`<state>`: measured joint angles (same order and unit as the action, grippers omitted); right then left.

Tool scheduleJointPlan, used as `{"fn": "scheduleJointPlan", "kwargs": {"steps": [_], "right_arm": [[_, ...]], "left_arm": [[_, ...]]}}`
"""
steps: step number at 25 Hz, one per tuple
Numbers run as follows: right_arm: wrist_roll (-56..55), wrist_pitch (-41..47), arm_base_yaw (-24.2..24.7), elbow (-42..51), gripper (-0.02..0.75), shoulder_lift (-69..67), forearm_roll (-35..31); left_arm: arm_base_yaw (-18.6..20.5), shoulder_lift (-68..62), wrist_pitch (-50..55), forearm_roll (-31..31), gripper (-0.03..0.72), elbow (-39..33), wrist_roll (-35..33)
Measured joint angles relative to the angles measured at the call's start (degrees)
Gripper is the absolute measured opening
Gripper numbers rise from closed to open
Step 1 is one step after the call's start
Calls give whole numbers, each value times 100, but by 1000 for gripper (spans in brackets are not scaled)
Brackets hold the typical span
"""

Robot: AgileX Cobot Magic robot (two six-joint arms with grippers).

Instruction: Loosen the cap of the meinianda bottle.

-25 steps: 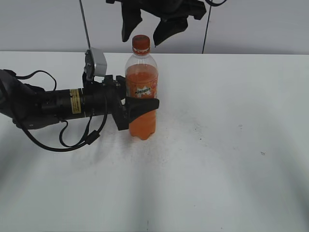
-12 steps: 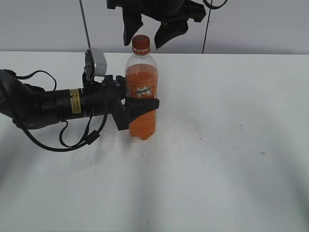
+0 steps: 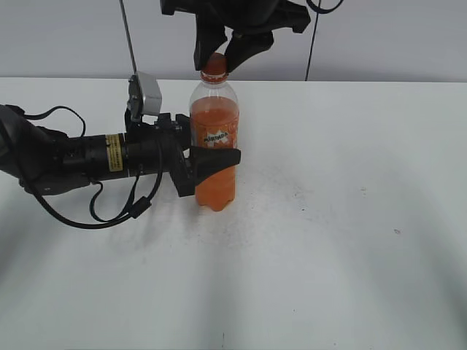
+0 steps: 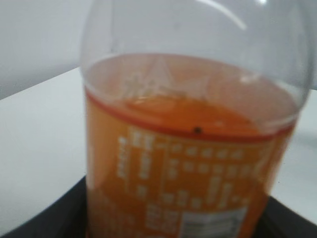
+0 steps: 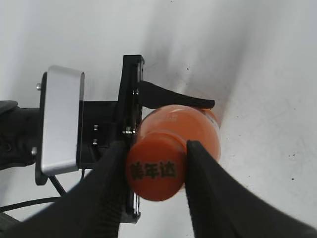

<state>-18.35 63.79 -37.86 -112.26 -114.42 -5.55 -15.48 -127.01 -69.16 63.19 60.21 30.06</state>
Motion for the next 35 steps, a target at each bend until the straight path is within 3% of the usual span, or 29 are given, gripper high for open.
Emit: {"fn": "scheduleJointPlan", "kwargs": {"steps": [5, 26, 35], "right_arm": [[889, 32, 6, 0, 274, 0, -173], [8366, 400, 6, -56, 273, 0, -369], [10347, 466, 6, -56, 273, 5, -352]], "left_arm": [[0, 0, 2, 5, 425, -6, -5], [-9, 0, -51, 130, 425, -5, -152], [-9, 0, -56, 217, 425, 0, -152]]}}
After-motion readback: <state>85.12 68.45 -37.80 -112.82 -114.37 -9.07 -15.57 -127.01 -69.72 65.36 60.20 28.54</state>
